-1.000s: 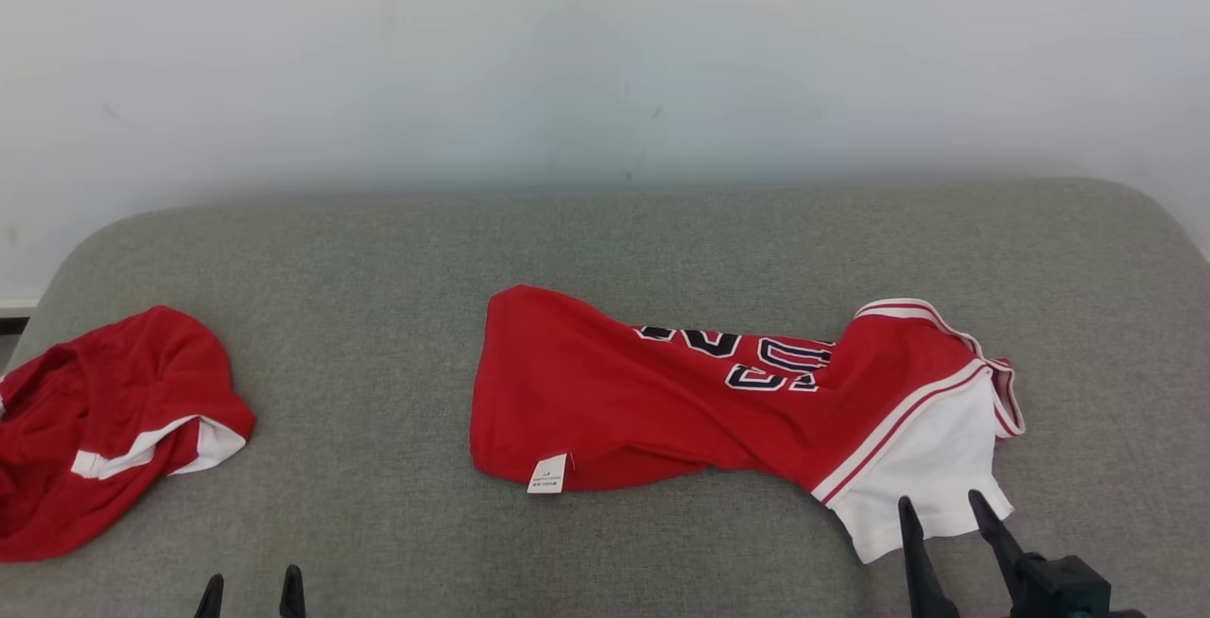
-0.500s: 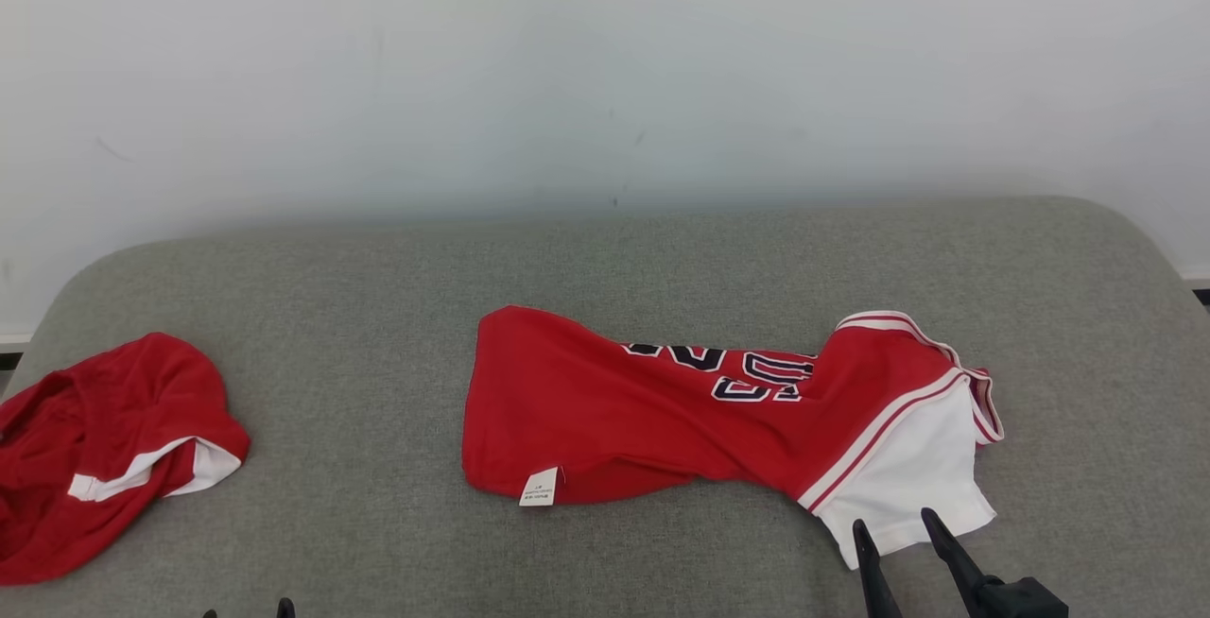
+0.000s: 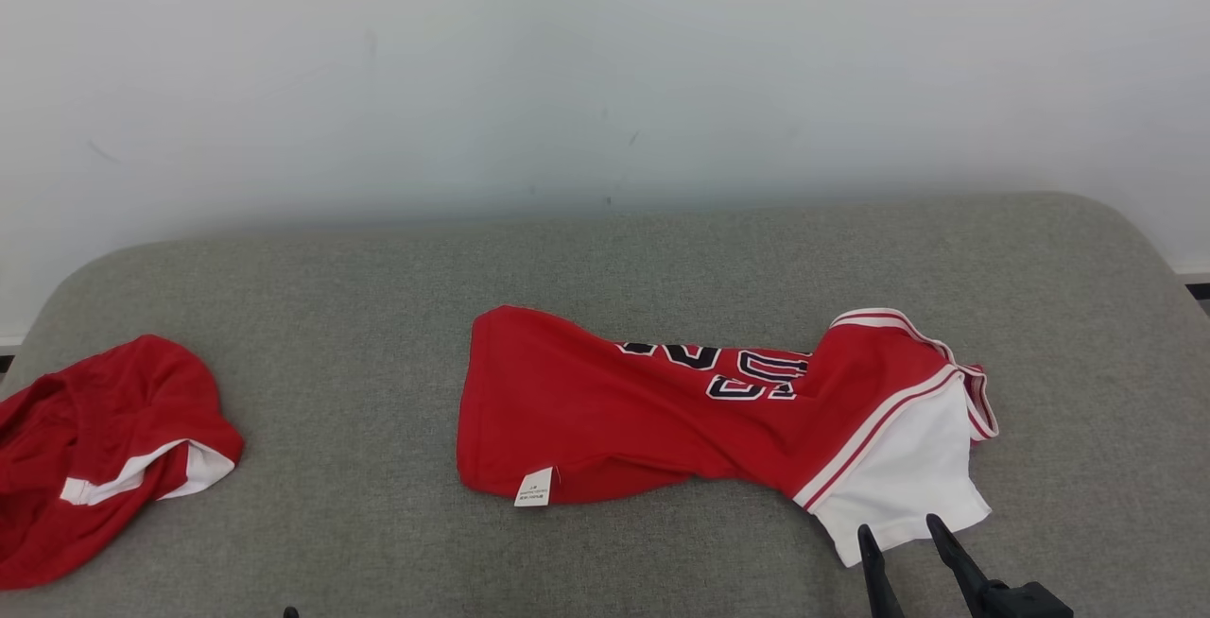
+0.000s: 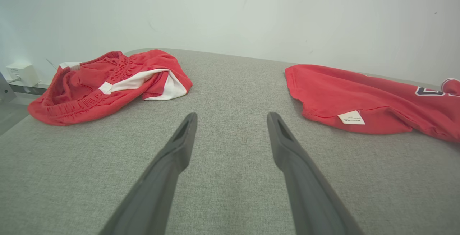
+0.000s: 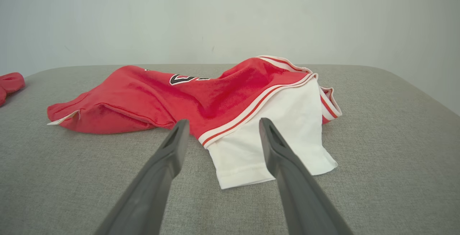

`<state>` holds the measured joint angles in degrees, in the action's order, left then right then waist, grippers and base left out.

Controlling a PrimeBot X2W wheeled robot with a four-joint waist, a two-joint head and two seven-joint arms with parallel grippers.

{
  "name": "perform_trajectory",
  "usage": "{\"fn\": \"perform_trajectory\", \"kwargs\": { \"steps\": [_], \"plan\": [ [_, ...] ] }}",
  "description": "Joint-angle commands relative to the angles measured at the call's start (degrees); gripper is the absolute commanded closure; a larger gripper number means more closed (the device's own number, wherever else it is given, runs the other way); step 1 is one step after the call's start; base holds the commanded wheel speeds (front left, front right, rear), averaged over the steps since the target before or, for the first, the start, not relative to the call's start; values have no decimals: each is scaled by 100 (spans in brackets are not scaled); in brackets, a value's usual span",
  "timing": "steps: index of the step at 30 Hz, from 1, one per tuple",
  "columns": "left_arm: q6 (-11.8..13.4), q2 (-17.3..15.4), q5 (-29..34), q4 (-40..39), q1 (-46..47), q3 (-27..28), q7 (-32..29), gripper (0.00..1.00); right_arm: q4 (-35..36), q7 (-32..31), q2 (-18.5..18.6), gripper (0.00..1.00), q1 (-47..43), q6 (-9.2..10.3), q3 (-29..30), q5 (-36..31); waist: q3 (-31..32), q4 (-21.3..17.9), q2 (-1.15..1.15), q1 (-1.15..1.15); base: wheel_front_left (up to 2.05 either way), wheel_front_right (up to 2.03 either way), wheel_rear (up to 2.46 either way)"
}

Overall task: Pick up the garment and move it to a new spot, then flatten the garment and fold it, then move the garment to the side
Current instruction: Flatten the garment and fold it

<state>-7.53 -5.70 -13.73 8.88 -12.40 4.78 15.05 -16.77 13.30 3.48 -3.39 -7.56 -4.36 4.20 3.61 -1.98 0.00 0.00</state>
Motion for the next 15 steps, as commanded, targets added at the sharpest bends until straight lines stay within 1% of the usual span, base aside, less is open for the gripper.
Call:
{"fn": "perform_trajectory", "kwargs": {
  "steps": [1, 9, 15],
  "plan": [
    [9, -4, -34, 3, -29, -7, 19, 0, 0, 7, -7, 0, -14, 15, 17, 18, -8, -3, 0, 0, 0, 0, 0],
    [9, -21, -49, 75, 1, -59, 19, 0, -5, -35, -16, 0, 21, 15, 54, 1, -37, -20, 0, 0, 0, 0, 0],
    [8, -203, -140, 404, 295, -473, 19, 0, -19, -284, -25, 0, 161, 15, 295, 50, -135, -87, 0, 0, 0, 0, 0]
  ]
}}
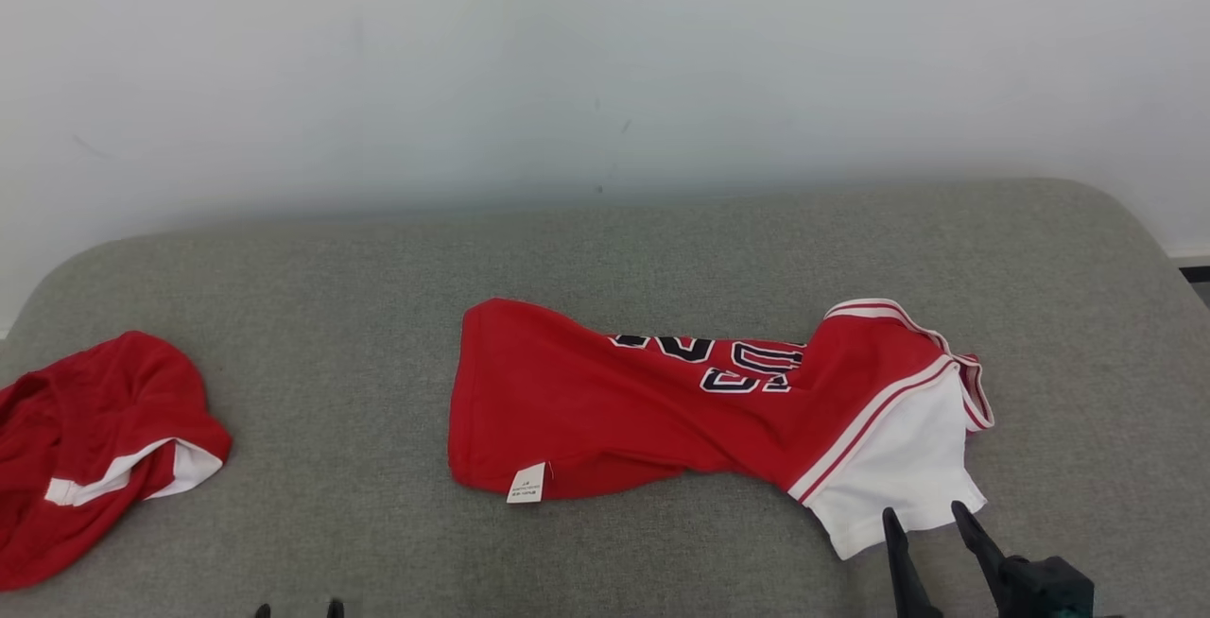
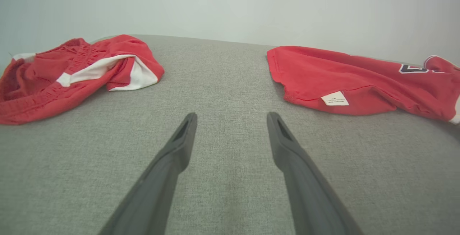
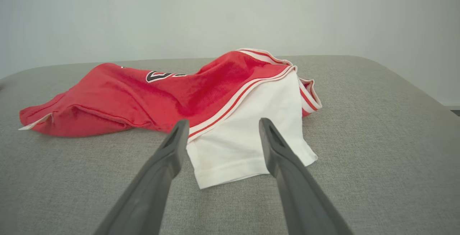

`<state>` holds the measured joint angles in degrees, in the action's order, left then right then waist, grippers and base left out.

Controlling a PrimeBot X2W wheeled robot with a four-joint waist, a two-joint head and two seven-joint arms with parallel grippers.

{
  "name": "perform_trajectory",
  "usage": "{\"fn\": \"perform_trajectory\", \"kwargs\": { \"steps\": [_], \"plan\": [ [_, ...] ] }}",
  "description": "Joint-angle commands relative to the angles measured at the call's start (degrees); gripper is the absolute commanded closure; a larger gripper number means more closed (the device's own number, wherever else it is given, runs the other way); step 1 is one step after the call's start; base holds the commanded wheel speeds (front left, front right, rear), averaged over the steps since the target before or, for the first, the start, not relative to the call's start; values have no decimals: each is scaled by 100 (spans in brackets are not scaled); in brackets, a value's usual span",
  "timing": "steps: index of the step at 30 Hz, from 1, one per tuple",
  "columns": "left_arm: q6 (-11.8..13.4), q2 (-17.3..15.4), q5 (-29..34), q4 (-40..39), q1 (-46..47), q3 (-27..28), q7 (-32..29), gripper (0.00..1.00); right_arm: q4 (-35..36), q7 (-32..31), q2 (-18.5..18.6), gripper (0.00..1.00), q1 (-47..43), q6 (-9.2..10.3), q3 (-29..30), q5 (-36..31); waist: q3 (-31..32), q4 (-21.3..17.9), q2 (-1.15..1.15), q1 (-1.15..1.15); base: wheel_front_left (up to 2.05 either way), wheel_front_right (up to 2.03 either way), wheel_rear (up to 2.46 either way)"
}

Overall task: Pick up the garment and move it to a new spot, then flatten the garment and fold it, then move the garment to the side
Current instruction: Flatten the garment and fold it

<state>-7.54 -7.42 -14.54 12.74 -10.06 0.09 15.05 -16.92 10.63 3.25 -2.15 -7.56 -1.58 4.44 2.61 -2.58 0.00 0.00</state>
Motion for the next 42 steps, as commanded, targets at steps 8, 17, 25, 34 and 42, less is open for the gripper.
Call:
{"fn": "perform_trajectory", "kwargs": {
  "steps": [8, 17, 25, 34, 42],
  "plan": [
    [10, -332, -344, 876, 1122, -728, 19, 0, -198, -628, -15, 0, 476, 15, 366, -187, -440, -225, 0, 0, 0, 0, 0],
    [10, -519, -784, 1810, 2623, -1494, -108, 0, -455, -653, -35, 0, 1159, 15, 481, -295, -1201, -393, 0, 0, 0, 0, 0],
    [10, -588, -1048, 2426, 3203, -1984, -268, 0, -702, -439, -39, 0, 1519, 15, 352, -199, -1533, -496, 0, 0, 0, 0, 0],
    [77, -533, -959, 2985, 3379, -2134, -263, 0, -795, -333, -39, 0, 1607, 15, 416, -224, -1575, -532, 0, 0, 0, 0, 0],
    [49, -428, -967, 3081, 3187, -2344, -250, 100, -874, -706, -38, 0, 1637, 15, 832, -380, -1608, -552, 0, 0, 0, 0, 0]
  ]
}}
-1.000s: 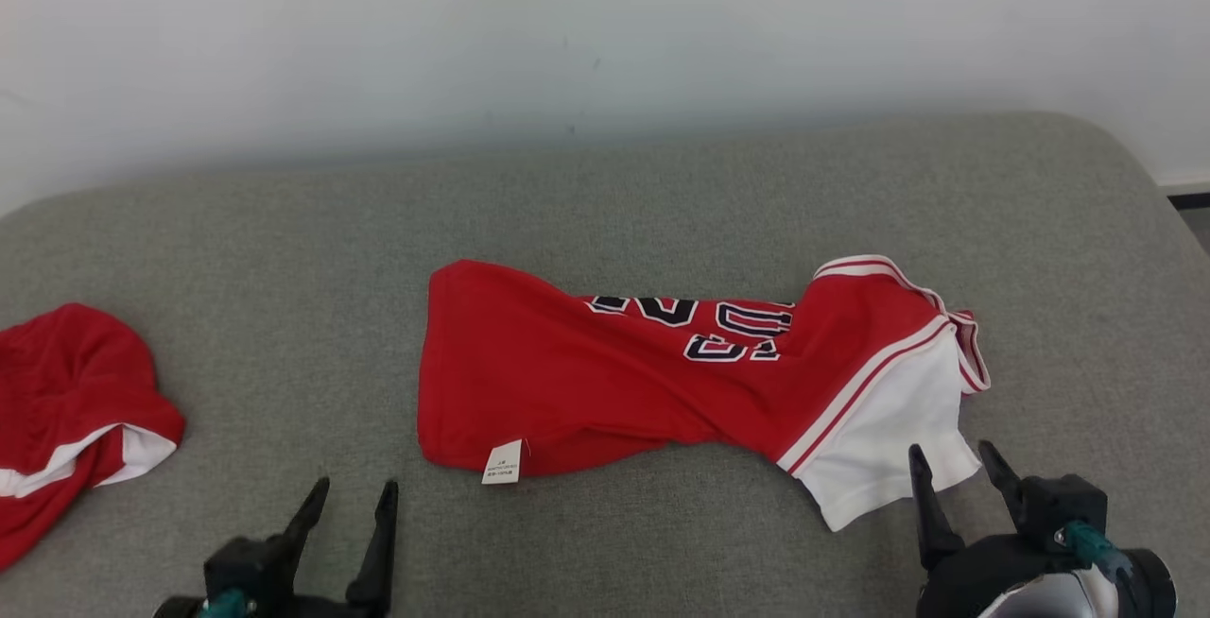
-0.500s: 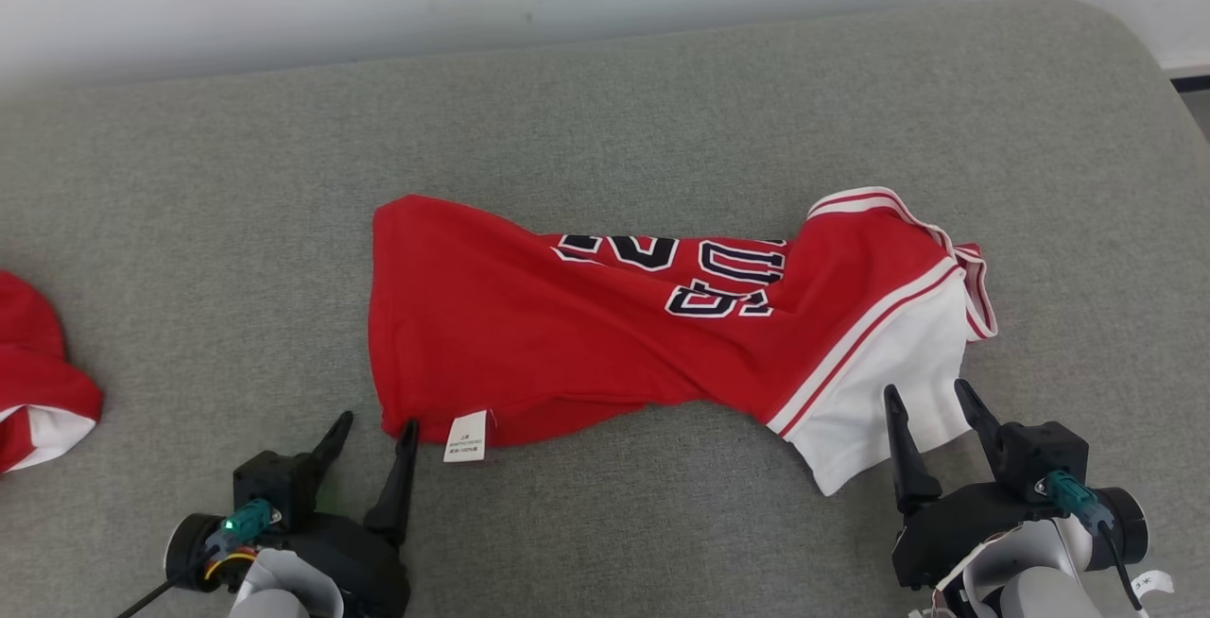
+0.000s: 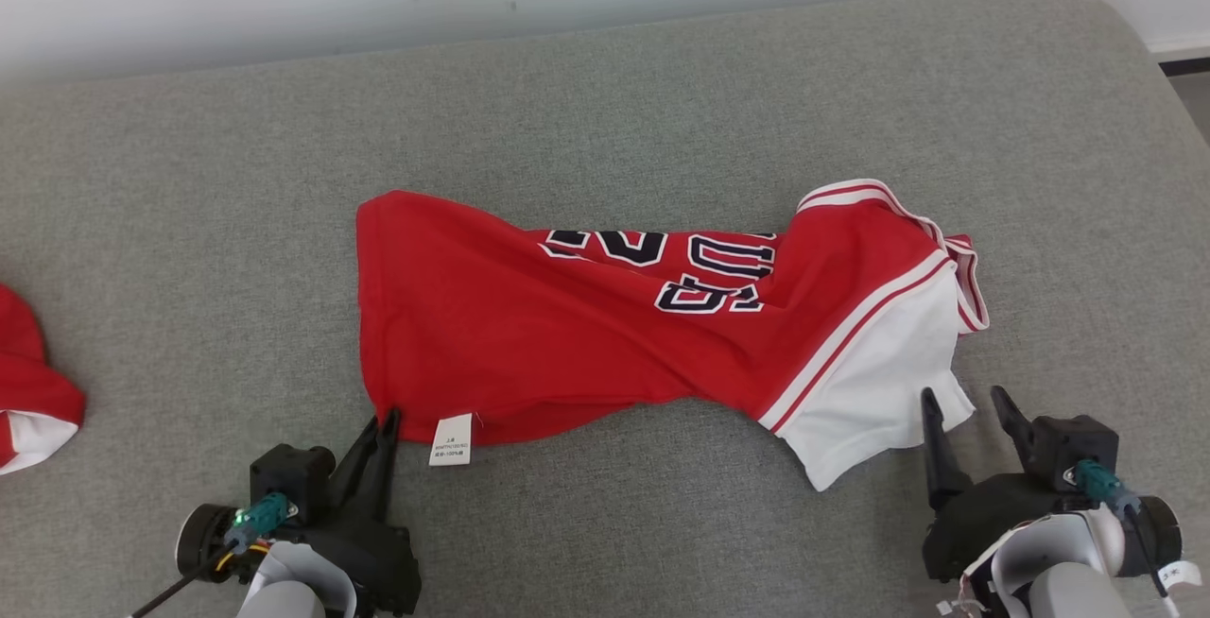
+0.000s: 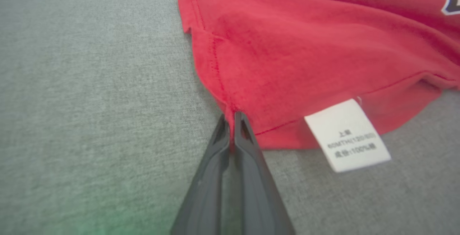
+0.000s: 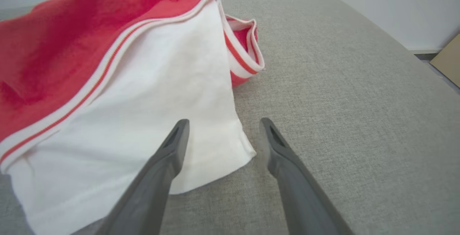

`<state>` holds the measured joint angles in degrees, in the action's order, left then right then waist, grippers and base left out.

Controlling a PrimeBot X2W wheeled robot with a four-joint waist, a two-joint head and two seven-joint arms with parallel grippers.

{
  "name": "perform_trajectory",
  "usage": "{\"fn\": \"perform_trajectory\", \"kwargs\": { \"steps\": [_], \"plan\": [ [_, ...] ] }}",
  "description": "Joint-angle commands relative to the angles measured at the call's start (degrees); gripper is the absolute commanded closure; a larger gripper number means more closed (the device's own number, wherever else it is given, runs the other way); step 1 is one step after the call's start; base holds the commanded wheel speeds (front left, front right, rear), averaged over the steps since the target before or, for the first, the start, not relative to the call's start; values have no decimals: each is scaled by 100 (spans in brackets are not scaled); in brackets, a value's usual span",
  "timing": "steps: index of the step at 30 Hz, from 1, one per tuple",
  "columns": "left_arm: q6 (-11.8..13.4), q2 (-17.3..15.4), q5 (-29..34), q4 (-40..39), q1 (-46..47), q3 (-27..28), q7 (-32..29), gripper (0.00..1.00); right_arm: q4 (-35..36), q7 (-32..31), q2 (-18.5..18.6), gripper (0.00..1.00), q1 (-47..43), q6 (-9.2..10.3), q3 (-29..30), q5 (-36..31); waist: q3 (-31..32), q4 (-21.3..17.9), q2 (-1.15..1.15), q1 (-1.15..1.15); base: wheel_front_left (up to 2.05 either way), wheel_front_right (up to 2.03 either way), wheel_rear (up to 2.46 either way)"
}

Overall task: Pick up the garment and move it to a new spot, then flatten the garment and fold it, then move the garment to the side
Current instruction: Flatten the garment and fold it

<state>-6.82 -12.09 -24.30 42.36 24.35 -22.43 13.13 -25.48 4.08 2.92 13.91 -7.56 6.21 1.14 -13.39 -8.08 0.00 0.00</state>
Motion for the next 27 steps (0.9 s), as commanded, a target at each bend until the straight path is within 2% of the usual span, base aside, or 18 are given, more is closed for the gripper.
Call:
{"fn": "perform_trajectory", "kwargs": {
  "steps": [1, 11, 15, 16, 17, 18, 19, 23, 27],
  "plan": [
    [-27, 53, -2, 105, -294, -114, -58, 100, -35, -150, -5, 0, 54, 15, 123, -79, -16, 0, 0, 0, 0, 0, 0],
    [-32, 27, -103, 4, -461, -172, -3, 100, -300, -982, -5, 0, 345, 15, 374, -157, -64, 40, 0, 0, 0, 0, 0],
    [-34, 18, -115, -43, -438, -218, -43, 100, -636, -1412, -8, 0, 502, 15, 366, -192, -88, 71, 0, 0, 0, 0, 0],
    [-35, 18, -119, -56, -430, -231, -58, 100, -716, -1494, -10, 8, 527, 15, 351, -197, -90, 79, 0, 0, 0, 0, 0],
    [-35, 17, -124, -64, -426, -240, -71, 100, -778, -1537, -13, 21, 548, 15, 334, -162, -90, 86, 0, 0, 0, 0, 0],
    [-37, 11, -134, -71, -425, -245, -82, 100, -823, -1549, -16, 80, 576, 15, 317, -135, -89, 91, 0, 0, 0, 0, 0],
    [-39, 7, -151, -74, -427, -251, -88, 100, -873, -1568, -17, 100, 596, 15, 258, -100, -85, 97, 0, 0, 0, 0, 0],
    [-50, 42, -265, -90, -481, -252, -132, 100, -854, -1455, -6, 100, 590, 15, 137, 137, -4, 111, 0, 0, 0, 0, 0],
    [-64, 162, -654, -311, -519, -72, -52, 100, -481, -1221, 16, 100, 541, 15, -10, 502, 134, 92, 0, 0, 0, 0, 0]
  ]
}}
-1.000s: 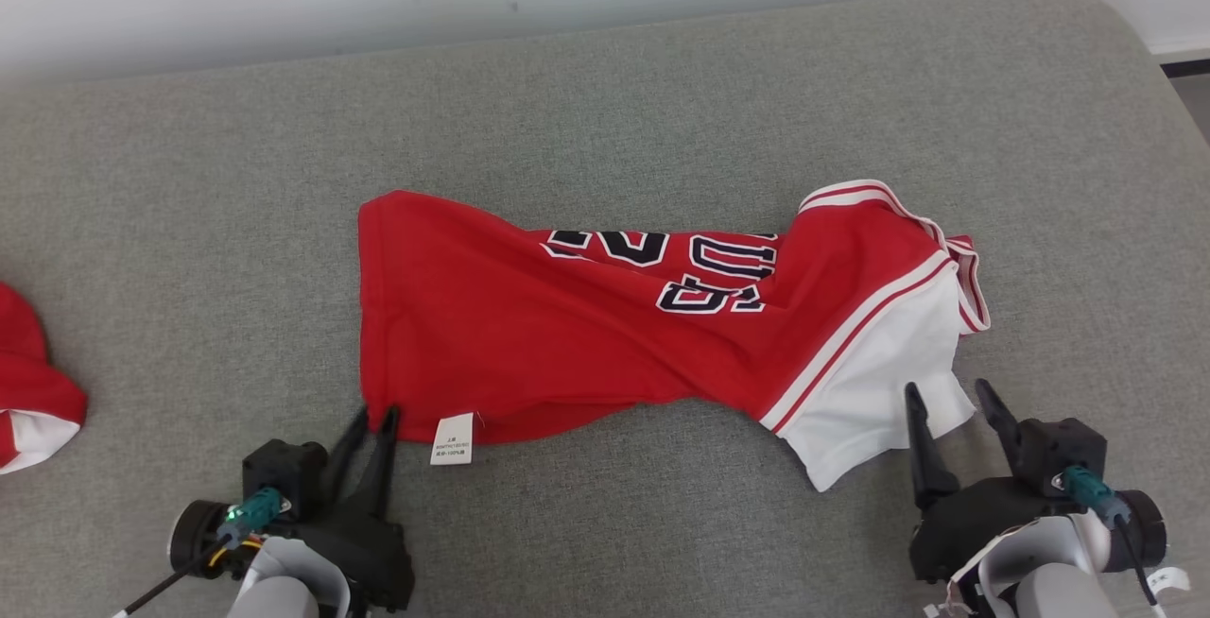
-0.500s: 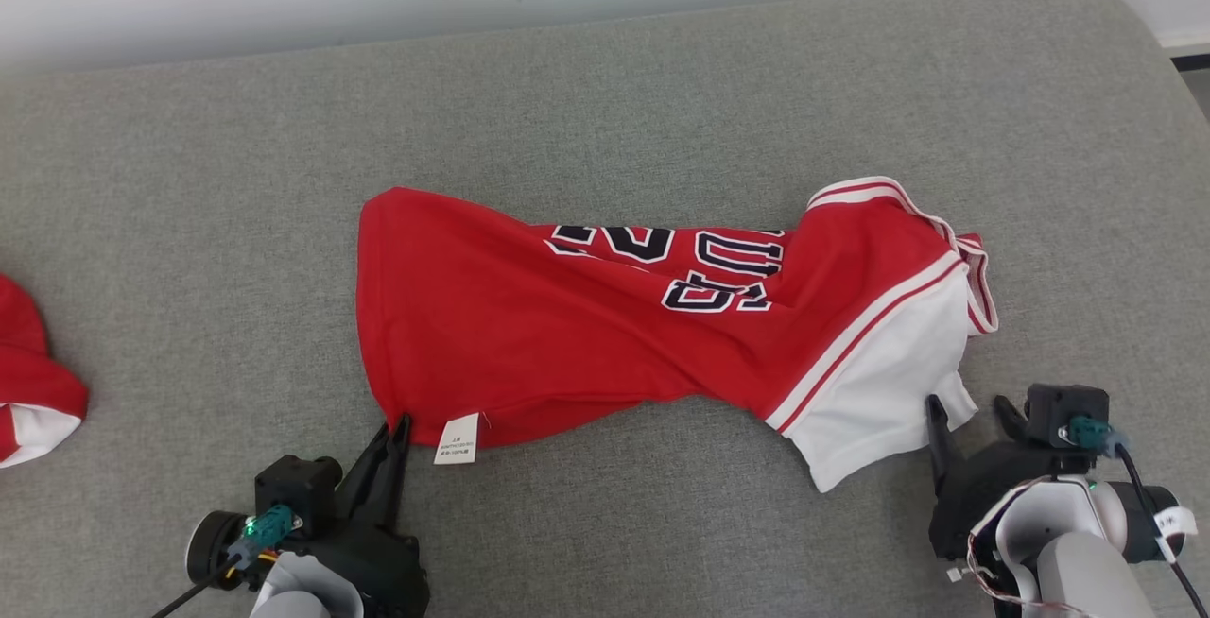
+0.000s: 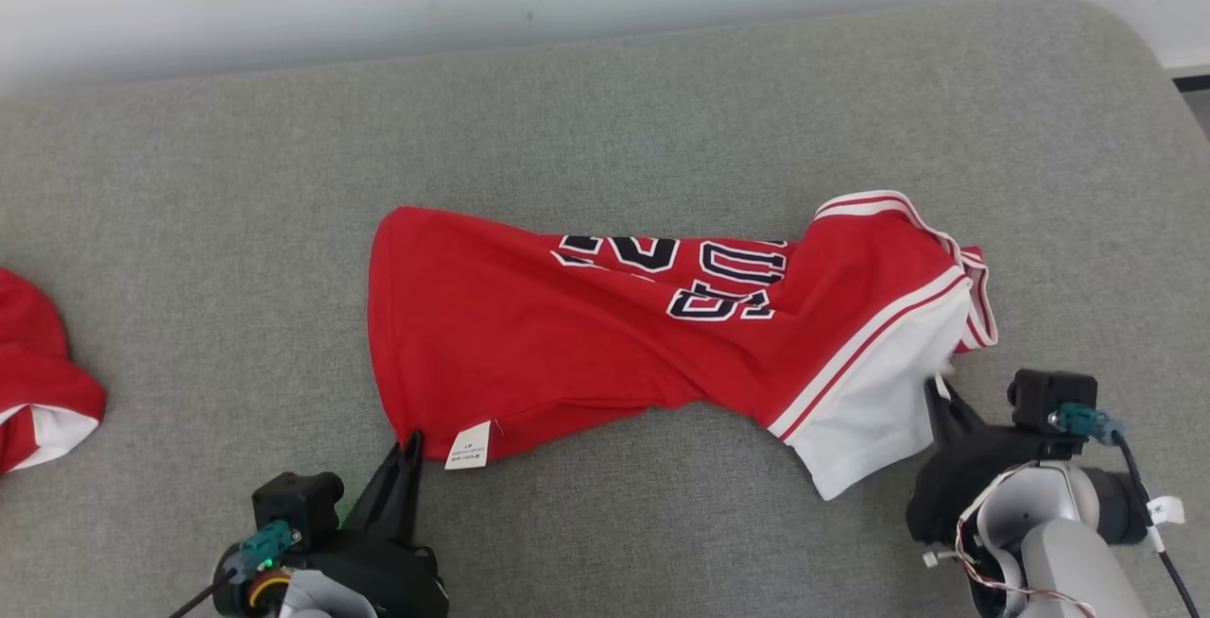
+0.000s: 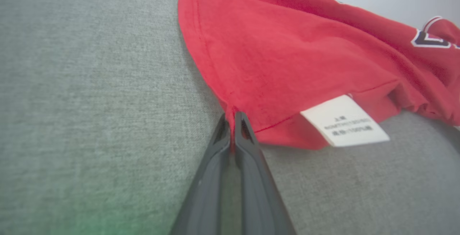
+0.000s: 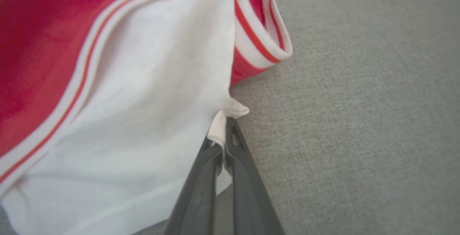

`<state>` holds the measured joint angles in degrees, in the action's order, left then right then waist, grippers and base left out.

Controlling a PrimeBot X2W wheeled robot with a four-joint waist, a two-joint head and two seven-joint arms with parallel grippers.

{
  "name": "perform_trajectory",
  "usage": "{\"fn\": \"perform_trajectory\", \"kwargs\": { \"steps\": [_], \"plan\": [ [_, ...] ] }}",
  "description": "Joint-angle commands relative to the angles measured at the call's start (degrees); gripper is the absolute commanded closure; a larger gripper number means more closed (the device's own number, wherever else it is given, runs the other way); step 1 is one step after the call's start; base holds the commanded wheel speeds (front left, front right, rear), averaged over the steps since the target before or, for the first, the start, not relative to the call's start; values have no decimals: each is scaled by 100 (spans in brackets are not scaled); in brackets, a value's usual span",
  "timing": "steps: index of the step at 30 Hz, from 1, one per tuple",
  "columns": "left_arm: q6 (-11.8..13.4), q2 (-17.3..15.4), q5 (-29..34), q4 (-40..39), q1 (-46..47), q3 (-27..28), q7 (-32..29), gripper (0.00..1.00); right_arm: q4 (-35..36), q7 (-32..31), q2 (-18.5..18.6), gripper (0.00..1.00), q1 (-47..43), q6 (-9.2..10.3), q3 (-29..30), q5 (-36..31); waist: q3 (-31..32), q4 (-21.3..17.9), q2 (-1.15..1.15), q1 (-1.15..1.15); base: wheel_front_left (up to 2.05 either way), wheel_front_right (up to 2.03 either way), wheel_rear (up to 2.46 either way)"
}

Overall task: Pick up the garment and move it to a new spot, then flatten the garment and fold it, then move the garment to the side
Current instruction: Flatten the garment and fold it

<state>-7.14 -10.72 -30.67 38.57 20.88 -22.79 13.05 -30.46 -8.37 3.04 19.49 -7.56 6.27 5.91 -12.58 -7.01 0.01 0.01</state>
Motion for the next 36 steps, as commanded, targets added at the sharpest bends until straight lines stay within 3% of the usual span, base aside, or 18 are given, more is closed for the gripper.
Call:
{"fn": "perform_trajectory", "kwargs": {
  "steps": [1, 8, 14, 19, 24, 28, 36],
  "plan": [
    [-37, 54, -135, -47, -184, 39, -3, 100, 145, 73, 14, 100, -28, 15, -54, 146, 94, -36, -1, -1, 0, 0, 0],
    [-36, -69, -1061, -1014, -201, 301, -181, 100, 1228, -296, 285, 100, 146, 15, -896, 1336, 228, -239, -1, -1, 0, 0, 0],
    [-17, -485, -1650, -1912, 404, 665, -806, 100, 1934, -591, 701, 100, 1231, 15, -1893, 2260, -138, -490, -1, -1, 0, 0, 0],
    [203, -824, -1930, -2422, 1400, 982, -1532, 100, 1597, -672, 524, 100, 2557, 15, -1909, 2822, -696, -625, -1, -1, 0, 0, 0],
    [663, -1043, -2059, -2694, 2495, 1360, -1980, 100, 999, -373, 329, 100, 3934, 15, -1688, 2711, -1246, -764, -1, -1, 0, 0, 0],
    [1111, -1094, -2075, -2836, 3331, 1663, -2034, 100, 587, 239, 155, 100, 4885, 15, -1322, 2530, -1623, -819, -1, -1, 0, 0, 0],
    [1383, -1225, -1770, -2905, 4698, 1920, -1657, 100, -24, 1540, 0, 100, 6220, 15, -460, 2341, -1953, -901, -1, -1, 0, 0, 0]
  ]
}}
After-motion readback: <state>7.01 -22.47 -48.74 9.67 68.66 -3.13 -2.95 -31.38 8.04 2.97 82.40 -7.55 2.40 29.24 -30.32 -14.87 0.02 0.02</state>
